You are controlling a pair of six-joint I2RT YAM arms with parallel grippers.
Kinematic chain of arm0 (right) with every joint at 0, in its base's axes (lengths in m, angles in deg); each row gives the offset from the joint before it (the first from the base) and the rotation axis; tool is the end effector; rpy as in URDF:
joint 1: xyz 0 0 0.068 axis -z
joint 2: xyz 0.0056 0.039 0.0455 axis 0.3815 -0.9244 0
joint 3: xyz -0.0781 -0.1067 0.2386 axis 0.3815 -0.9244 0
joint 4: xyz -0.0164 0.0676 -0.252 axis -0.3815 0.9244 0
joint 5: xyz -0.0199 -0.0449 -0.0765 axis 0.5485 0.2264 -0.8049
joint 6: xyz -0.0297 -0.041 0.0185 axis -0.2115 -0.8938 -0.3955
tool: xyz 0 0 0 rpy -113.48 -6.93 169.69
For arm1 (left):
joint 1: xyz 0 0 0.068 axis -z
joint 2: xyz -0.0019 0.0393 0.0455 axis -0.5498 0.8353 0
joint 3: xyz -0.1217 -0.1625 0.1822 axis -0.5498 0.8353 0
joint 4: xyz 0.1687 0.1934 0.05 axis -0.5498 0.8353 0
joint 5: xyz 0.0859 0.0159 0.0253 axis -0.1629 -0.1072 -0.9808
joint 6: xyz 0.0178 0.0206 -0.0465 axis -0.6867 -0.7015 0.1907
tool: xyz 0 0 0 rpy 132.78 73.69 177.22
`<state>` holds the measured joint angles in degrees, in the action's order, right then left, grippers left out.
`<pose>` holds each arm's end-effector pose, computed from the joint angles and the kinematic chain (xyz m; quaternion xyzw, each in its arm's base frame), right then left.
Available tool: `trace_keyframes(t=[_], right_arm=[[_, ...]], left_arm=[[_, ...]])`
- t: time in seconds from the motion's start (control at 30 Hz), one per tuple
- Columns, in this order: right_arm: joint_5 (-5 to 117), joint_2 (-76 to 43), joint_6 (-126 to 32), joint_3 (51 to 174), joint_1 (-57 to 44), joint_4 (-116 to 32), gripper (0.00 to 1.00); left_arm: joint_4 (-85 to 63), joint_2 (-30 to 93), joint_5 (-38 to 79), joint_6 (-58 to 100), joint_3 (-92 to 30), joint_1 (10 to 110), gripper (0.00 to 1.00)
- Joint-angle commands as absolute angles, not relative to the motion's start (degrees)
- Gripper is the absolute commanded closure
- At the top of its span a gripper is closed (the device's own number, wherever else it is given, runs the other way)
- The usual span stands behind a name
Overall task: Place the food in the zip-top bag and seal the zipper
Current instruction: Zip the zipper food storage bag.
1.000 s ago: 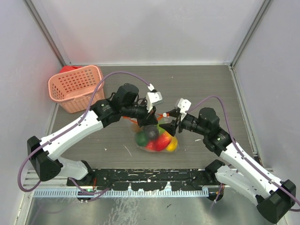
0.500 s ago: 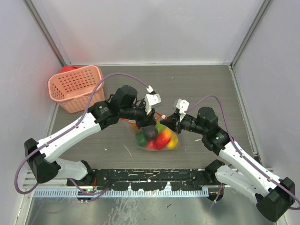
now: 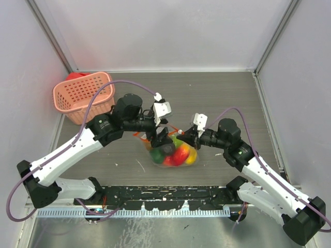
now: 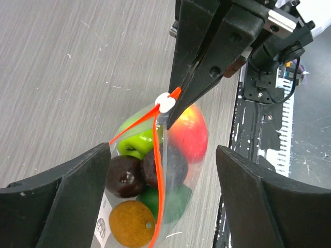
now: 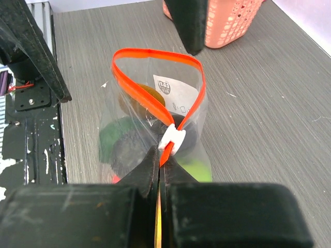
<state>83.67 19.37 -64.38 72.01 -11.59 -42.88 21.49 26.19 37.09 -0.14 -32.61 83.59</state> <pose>0.1441 0.1220 0.3012 -0.4586 0.5964 0.3519 0.5569 0.1574 -0.2129 0.3915 0.5145 0.6604 -0.3506 0.4198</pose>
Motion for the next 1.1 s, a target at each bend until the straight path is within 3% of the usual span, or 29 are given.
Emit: trace_keyframes(t=[0.0, 0.2, 0.5, 0.9, 1.07], right_arm=[[87.7, 20.1, -69.2, 73.9, -11.4, -43.0, 0.99], [89.1, 20.2, -73.0, 74.9, -11.4, -41.2, 0.99], [91.2, 18.6, -75.0, 76.2, -11.4, -40.2, 0.99], [90.3, 18.5, -75.1, 76.1, -11.4, -40.3, 0.99], [89.8, 18.5, -74.9, 76.0, -11.4, -40.3, 0.99]], left_arm=[[19.5, 28.4, 41.9, -4.8, -36.4, 83.8, 0.15], [22.4, 32.8, 49.3, -10.8, -39.6, 83.6, 0.16], [24.9, 36.9, 56.4, -14.9, -42.7, 83.6, 0.27], [28.9, 40.5, 58.2, -16.0, -45.0, 83.5, 0.58], [29.4, 40.0, 57.4, -15.9, -44.4, 83.6, 0.78]])
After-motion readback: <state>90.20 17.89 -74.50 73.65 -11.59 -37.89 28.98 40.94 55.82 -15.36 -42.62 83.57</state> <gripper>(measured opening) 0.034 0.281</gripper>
